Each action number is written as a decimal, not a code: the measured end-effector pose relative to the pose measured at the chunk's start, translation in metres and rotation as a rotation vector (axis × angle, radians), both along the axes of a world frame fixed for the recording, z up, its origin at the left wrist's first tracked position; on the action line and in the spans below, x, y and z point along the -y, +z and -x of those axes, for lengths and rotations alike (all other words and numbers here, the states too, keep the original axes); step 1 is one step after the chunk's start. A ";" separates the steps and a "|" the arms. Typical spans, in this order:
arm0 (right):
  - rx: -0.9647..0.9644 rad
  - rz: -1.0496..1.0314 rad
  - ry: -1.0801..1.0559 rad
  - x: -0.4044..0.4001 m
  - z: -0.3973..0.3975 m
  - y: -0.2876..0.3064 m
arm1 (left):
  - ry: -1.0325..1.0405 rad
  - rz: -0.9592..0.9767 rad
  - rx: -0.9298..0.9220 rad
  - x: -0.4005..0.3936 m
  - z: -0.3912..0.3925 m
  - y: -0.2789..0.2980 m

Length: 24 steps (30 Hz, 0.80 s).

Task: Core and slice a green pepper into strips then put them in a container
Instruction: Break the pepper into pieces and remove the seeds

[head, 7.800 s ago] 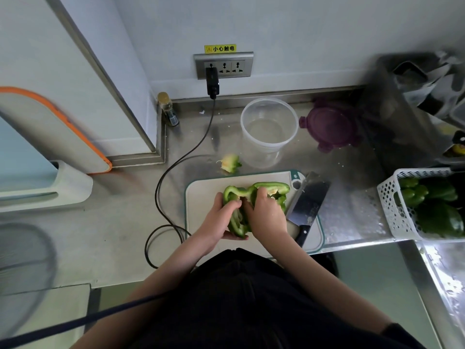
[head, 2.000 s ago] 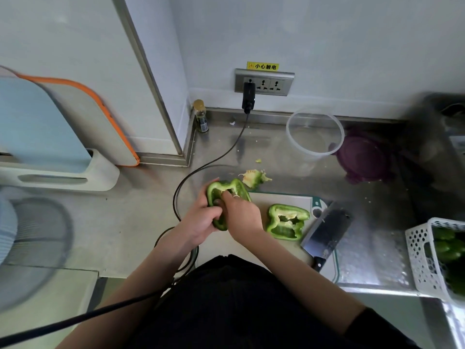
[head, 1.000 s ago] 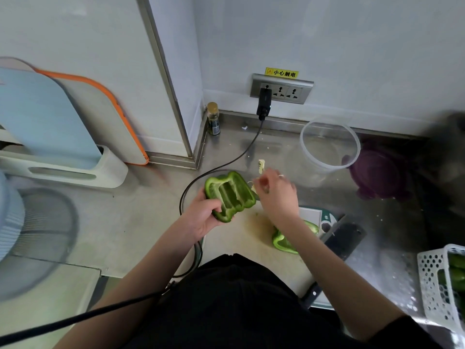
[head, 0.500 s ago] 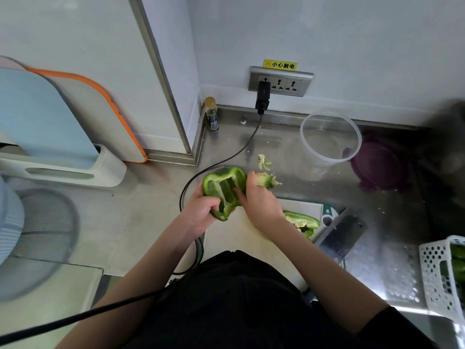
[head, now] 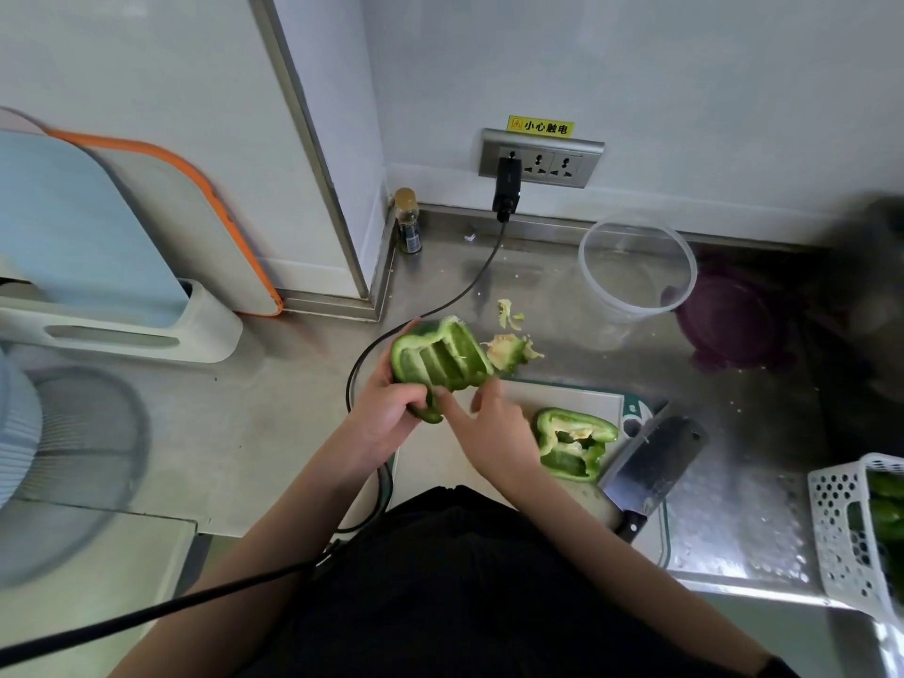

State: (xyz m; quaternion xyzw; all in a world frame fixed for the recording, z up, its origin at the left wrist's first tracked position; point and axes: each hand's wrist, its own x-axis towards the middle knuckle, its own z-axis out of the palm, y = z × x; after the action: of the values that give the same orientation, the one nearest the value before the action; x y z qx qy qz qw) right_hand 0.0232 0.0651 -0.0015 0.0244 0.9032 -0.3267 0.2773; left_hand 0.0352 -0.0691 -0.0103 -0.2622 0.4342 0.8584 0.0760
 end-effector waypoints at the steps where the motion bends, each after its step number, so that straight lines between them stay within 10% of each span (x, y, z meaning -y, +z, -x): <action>1: 0.078 0.007 -0.014 0.002 0.000 -0.003 | 0.011 -0.028 -0.001 -0.002 0.000 0.000; 7: 0.071 0.192 -0.063 0.008 0.003 -0.012 | 0.044 -0.032 0.139 -0.003 0.002 0.004; 12: 0.068 0.207 -0.078 -0.014 0.004 -0.024 | -0.072 0.515 0.242 0.001 -0.001 0.001; 20: -0.471 -0.111 -0.056 -0.106 0.003 -0.024 | -0.437 0.702 0.295 -0.006 -0.022 -0.029; 24: -0.208 -0.277 0.171 -0.151 0.018 -0.035 | -0.658 1.210 0.204 -0.015 -0.015 -0.028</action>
State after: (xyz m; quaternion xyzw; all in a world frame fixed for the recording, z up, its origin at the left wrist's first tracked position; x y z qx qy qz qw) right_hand 0.0055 0.2165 -0.0362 -0.0487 0.9621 -0.1753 0.2032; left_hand 0.0500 -0.0545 -0.0378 -0.1925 0.8840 0.3690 0.2131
